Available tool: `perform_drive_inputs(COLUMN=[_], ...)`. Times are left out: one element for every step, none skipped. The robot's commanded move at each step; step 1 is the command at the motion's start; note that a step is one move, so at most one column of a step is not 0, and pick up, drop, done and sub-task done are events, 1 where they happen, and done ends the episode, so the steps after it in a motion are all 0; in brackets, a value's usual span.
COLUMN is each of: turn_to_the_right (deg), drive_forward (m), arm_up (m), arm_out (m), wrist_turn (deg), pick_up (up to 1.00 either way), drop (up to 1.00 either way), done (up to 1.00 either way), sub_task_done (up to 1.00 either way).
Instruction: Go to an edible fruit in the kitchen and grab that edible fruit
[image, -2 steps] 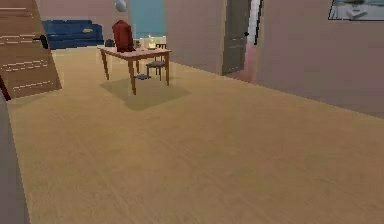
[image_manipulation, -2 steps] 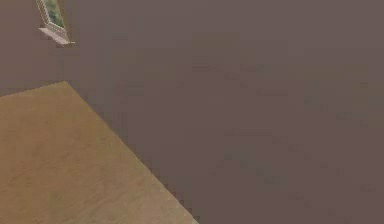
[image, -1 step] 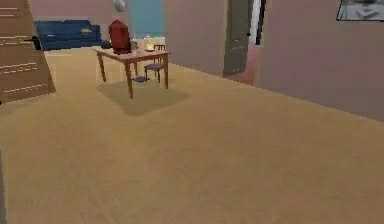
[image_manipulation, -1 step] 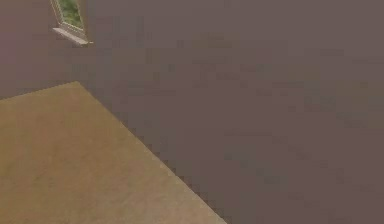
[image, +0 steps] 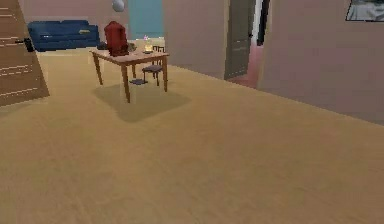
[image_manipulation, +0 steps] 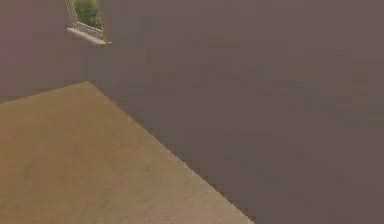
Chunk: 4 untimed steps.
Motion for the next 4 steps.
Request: perform_drive_inputs(turn_to_the_right=[-30.0, 0.0, 0.0, 0.0], drive_forward=[0.00, 1.00, 1.00, 1.00], arm_up=[0.00, 0.00, 0.00, 0.00], arm_out=[0.00, 0.00, 0.00, 0.00], wrist_turn=[0.0, 0.0, 0.0, 0.0], pick_up=[0.00, 0.00, 0.00, 0.00], drop=[0.00, 0.00, 0.00, 0.00], done=[0.00, 0.00, 0.00, 0.00], sub_task_done=[0.00, 0.00, 0.00, 0.00])
